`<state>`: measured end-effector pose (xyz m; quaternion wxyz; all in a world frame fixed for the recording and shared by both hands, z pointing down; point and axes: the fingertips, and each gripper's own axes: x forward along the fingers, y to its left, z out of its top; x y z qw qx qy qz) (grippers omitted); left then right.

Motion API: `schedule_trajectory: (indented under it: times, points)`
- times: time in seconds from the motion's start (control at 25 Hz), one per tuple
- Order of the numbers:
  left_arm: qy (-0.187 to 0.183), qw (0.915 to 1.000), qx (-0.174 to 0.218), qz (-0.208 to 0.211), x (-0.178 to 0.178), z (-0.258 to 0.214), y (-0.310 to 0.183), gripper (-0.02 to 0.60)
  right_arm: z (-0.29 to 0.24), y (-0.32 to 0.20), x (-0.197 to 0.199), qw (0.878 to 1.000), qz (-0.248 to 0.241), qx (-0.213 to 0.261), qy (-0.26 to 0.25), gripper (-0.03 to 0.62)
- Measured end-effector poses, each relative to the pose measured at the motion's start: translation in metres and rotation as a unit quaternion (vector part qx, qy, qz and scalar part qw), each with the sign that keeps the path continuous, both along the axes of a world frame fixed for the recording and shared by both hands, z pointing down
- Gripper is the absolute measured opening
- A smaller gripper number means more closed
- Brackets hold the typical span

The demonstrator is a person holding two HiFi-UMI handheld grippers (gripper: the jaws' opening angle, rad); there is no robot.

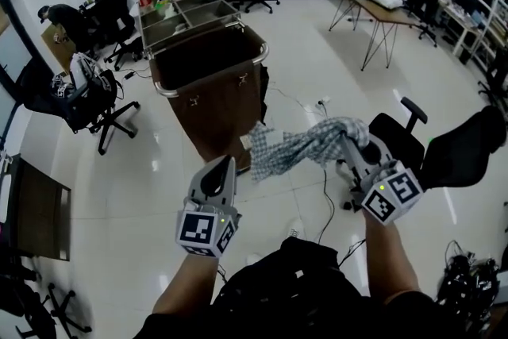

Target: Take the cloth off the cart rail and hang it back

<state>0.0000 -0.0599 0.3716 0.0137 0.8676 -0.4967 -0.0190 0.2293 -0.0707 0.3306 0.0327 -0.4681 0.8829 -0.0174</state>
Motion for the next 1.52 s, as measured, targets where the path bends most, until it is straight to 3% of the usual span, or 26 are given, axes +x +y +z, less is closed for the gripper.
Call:
schedule_trajectory:
  times: [0.2,0.48,0.88,1.52]
  points:
    - [0.015,0.9999,-0.005,0.003,-0.003,-0.006,0.008,0.0,0.02,-0.005,-0.025,0.999,-0.018,-0.028,0.003,0.041]
    - [0.016,0.9998,0.006,-0.004,-0.01,-0.013,0.016,0.0,0.01,0.002,-0.033,0.999,-0.031,-0.012,0.011,0.041]
    - [0.008,0.9998,-0.012,-0.01,-0.013,-0.004,0.019,0.0,0.015,0.001,-0.049,0.999,-0.049,-0.02,0.005,0.04]
    - [0.012,0.9988,-0.009,-0.047,-0.046,-0.001,0.025,0.0,0.005,-0.004,-0.083,0.996,-0.089,-0.007,0.015,0.041]
